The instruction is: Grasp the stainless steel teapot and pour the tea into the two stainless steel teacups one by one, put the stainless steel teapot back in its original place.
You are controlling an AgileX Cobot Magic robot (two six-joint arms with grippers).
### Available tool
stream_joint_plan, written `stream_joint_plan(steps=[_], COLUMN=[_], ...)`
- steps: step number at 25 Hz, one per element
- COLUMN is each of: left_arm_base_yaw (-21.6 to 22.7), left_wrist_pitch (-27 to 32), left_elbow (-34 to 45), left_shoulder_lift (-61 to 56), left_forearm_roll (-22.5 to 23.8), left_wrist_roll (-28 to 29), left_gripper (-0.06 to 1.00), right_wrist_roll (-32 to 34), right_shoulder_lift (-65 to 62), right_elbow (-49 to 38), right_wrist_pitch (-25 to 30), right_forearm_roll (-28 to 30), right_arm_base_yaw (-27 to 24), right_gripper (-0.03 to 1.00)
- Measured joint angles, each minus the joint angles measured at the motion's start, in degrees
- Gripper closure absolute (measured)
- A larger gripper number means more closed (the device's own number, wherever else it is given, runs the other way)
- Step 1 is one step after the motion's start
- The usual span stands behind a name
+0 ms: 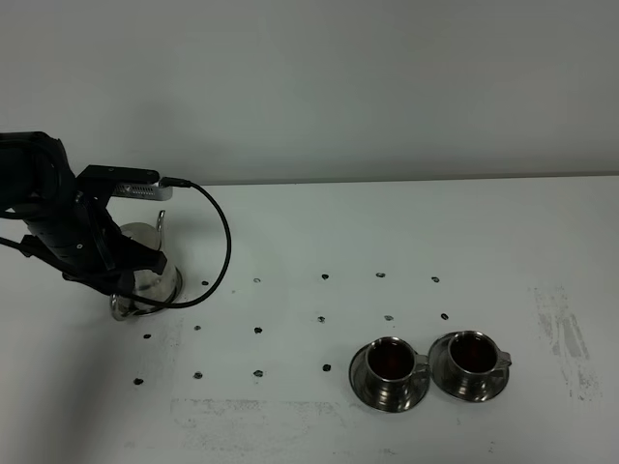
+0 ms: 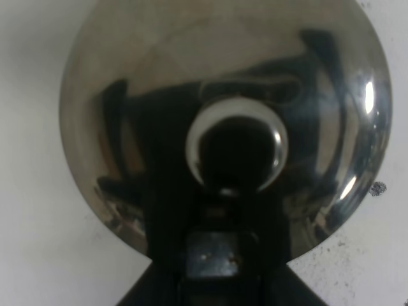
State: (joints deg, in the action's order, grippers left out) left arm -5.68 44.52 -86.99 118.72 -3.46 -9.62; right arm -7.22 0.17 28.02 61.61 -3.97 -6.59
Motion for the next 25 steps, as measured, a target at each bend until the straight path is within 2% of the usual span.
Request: stream_joint_plan(steps=[10, 17, 25], left_arm_base_yaw=[0.0, 0.0, 0.0], left_wrist_pitch=[0.02, -0.1, 0.34], left_elbow=[0.0, -0.19, -0.19], left_shoulder_lift=[0.0, 0.0, -0.15], left_forearm_roll=[0.0, 0.0, -0.05], left_wrist_roll=[-0.3, -0.3, -0.36], left_gripper=[0.68, 0.59, 0.58], right_wrist_roll=[0.0, 0.0, 0.0], right_shoulder_lift=[0.0, 0.0, 0.0], right_elbow=[0.0, 0.0, 0.0], right_wrist_pitch=[0.0, 0.0, 0.0], right_forearm_roll=[0.0, 0.0, 0.0], right_arm_base_yaw=[0.0, 0.0, 0.0], right_gripper=[0.73, 0.73, 0.73])
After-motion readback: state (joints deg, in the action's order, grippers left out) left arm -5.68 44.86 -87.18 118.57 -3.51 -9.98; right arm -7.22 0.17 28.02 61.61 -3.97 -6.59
